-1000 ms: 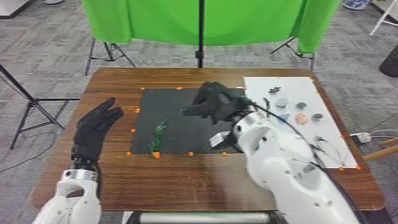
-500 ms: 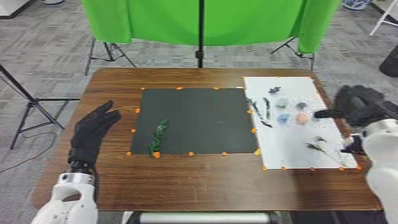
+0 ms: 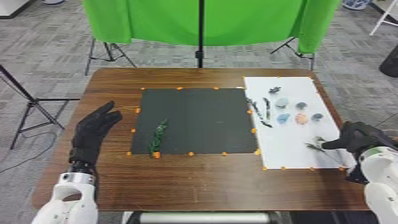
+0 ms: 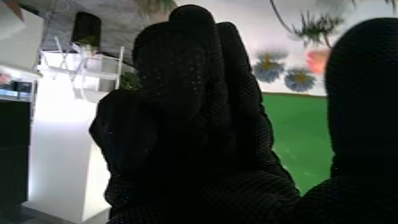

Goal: Arrange flowers

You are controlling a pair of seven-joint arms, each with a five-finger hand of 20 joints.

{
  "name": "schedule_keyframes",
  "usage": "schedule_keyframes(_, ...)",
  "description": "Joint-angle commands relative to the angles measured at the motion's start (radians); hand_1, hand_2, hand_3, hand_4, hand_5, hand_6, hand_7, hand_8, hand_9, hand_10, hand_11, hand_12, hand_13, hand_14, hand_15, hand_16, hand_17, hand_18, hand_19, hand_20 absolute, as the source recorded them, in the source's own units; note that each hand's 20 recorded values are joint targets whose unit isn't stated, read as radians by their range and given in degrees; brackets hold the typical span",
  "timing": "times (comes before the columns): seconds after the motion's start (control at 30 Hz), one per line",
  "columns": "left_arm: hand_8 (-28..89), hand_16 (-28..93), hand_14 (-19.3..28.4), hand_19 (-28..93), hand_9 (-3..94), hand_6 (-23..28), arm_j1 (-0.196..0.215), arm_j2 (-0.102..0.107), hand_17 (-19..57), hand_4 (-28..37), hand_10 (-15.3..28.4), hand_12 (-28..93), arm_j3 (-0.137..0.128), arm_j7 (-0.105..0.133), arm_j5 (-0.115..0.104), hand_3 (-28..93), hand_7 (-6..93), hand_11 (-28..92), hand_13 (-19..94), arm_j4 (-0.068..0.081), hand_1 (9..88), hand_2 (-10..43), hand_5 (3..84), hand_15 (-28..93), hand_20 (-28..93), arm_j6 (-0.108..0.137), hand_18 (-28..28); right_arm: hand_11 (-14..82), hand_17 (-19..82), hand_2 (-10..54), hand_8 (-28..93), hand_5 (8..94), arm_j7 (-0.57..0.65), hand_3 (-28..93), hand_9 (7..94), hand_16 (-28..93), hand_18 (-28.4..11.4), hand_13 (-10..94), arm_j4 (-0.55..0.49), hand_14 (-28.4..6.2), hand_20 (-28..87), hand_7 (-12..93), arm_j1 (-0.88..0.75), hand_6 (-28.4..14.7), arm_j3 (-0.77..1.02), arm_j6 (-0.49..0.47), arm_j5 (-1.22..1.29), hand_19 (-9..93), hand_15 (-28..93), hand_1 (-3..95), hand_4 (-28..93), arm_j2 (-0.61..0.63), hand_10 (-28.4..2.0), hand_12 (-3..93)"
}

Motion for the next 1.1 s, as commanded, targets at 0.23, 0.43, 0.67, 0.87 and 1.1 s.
schedule_keyframes(0.23,-6,3,16.7,10,47.1,2.6,0.011,-0.014,8.6,-20.6,13.6,13,0.003,-0.013,0.0,66,9.3,16,38,0.0,23.9,-3.2,47.6,13,25,-0.005,12.6,26.3,62,-9.5,16,83.2,-0.026,40,91.3,32,-10.9,93,0.058,-2.1,48,21,-0.04,0.9,-0.029,0.279,0.015,93,51,64.6,-14,-0.042,-9.1,31.6)
schedule_keyframes(0.43,-6,3,16.7,10,47.1,2.6,0.012,-0.017,8.6,-20.5,13.7,13,0.006,-0.016,0.001,66,9.3,15,38,0.0,23.9,-3.2,47.6,13,26,-0.006,12.6,31.2,64,-9.5,17,84.5,-0.017,44,92.3,31,-10.6,94,0.008,-1.5,50,22,-0.02,1.1,-0.023,0.405,0.061,93,54,64.5,-15,-0.109,-9.0,28.0)
schedule_keyframes(0.67,-6,3,16.6,10,47.2,2.6,0.018,-0.021,8.6,-20.5,13.7,13,0.003,-0.015,0.001,66,9.4,15,38,-0.005,23.9,-3.2,47.7,14,25,-0.008,12.6,32.5,65,-9.5,18,84.8,-0.034,47,92.5,30,-10.3,94,-0.081,-1.4,52,22,0.081,0.7,-0.156,0.473,0.047,93,55,63.7,-15,-0.217,-9.2,28.1)
schedule_keyframes(0.87,-6,3,16.7,10,47.2,2.6,0.005,-0.022,8.6,-20.5,13.7,13,0.013,-0.012,0.005,66,9.3,15,38,-0.002,23.9,-3.2,47.7,14,25,-0.016,12.6,33.2,66,-9.5,18,85.0,-0.062,48,92.7,30,-10.1,94,-0.101,-1.3,52,22,0.191,0.5,-0.33,0.466,-0.011,93,56,63.3,-15,-0.337,-9.4,27.2)
schedule_keyframes(1.1,-6,3,16.7,10,47.2,2.6,0.005,-0.018,8.6,-20.4,13.7,13,0.013,-0.005,0.005,66,9.4,15,38,-0.002,23.8,-3.3,47.6,14,25,-0.025,12.6,33.7,66,-9.5,18,85.2,-0.073,48,92.7,29,-9.9,94,-0.03,-1.2,52,22,0.286,0.4,-0.499,0.413,0.01,93,56,63.3,-14,-0.401,-9.2,26.9)
